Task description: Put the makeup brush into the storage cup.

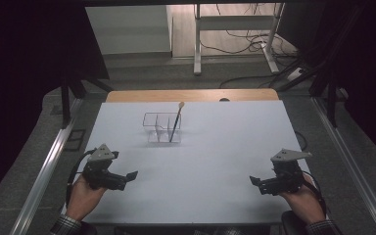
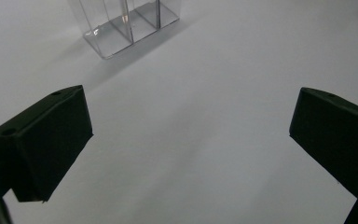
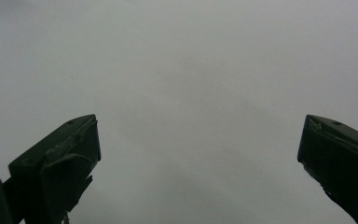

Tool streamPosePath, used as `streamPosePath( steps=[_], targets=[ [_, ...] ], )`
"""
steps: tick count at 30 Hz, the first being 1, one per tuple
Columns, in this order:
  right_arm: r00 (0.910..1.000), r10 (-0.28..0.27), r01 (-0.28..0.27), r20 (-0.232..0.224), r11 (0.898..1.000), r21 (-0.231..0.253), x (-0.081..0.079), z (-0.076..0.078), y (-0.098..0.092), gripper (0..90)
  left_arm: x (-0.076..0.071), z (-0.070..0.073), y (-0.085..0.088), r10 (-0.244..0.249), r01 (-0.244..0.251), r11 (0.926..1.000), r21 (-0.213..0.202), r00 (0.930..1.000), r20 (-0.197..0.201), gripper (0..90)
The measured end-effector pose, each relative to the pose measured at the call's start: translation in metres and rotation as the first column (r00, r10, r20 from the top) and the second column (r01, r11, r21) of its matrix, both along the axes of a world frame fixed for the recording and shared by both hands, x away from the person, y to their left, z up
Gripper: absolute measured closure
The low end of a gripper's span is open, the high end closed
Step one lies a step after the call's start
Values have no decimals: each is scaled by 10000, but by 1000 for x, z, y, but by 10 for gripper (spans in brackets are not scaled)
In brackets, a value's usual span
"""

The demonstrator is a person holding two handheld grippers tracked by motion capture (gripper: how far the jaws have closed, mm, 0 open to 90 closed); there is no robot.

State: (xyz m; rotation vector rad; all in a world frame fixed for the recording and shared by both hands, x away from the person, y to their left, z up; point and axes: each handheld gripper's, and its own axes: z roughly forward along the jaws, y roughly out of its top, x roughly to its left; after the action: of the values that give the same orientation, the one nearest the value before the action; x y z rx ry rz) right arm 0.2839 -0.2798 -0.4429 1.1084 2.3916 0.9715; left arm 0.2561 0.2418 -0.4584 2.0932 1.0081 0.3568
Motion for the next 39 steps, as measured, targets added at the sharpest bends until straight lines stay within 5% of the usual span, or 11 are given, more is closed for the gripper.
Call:
streamPosePath(
  steps=[25,39],
  targets=[
    [10000,-35,35,-22,10000,-26,0,0,0,0,-29,-3,21,720,-719,9967,387,9974,-11,0],
    [10000,-2,2,-43,10000,-92,0,-1,1,0,-37,-7,28,926,-906,9947,495,9949,-395,0]
  ],
)
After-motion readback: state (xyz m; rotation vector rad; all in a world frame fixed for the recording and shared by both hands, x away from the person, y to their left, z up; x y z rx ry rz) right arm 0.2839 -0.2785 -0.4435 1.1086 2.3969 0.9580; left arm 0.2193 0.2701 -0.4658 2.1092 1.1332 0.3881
